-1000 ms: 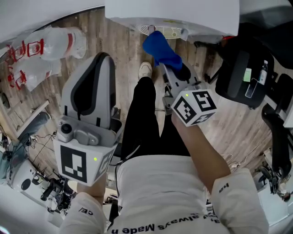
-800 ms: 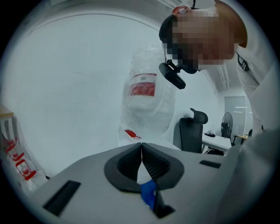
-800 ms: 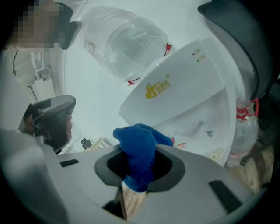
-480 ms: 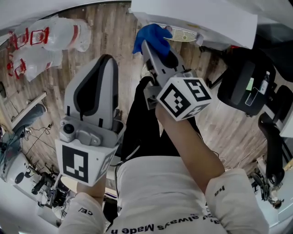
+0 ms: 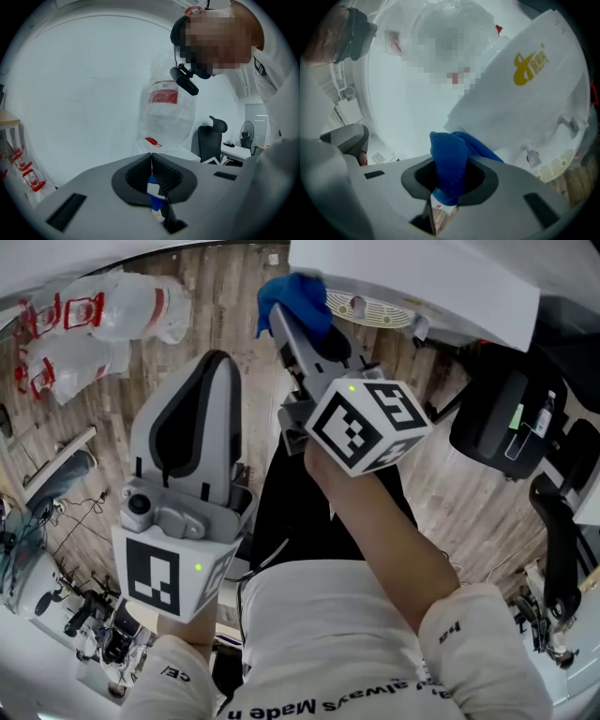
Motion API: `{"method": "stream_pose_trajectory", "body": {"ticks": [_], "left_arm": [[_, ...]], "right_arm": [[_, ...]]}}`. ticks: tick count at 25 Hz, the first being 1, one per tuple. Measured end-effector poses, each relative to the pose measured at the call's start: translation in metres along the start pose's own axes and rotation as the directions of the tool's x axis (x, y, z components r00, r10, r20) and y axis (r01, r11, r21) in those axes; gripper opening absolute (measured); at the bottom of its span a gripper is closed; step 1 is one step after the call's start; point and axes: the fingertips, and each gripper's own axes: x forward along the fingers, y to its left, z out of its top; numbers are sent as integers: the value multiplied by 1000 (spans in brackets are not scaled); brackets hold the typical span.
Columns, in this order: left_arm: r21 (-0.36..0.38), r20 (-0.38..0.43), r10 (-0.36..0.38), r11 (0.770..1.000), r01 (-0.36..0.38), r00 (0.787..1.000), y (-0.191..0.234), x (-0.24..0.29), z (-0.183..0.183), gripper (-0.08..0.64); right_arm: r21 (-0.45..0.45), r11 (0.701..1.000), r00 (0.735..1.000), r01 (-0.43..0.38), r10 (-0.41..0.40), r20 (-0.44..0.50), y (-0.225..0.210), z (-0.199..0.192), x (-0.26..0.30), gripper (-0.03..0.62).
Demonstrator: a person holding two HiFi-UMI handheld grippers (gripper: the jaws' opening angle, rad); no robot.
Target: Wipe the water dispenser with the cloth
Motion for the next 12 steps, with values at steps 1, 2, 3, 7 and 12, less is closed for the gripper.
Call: {"method": "stream_pose_trajectory", "body": {"ticks": [1,2,3,7,12], "left_arm": [[-3,-2,1,1000,-1,1000,1,0,0,20],[-4,-3,2,1000,-2,1000,3,0,0,20],[-4,-4,2,1000,-2,1000,4,1,0,20],[0,-5,-3,1000,3,1000,6,5,-2,20],[-3,-11,-9,1000,9,1000,5,8,-2,20]], "right_arm": [[3,1000,1000,19,-19,4,-6,2,1,94],[3,999,999,37,-37,4,-12,3,3,94],[1,999,999,51,-51,3,-17,5,4,94],[-12,997,997,72,-72,-8,-26,7,13,92],[-1,994,994,111,-111,-17,-37,0,16,89]]}}
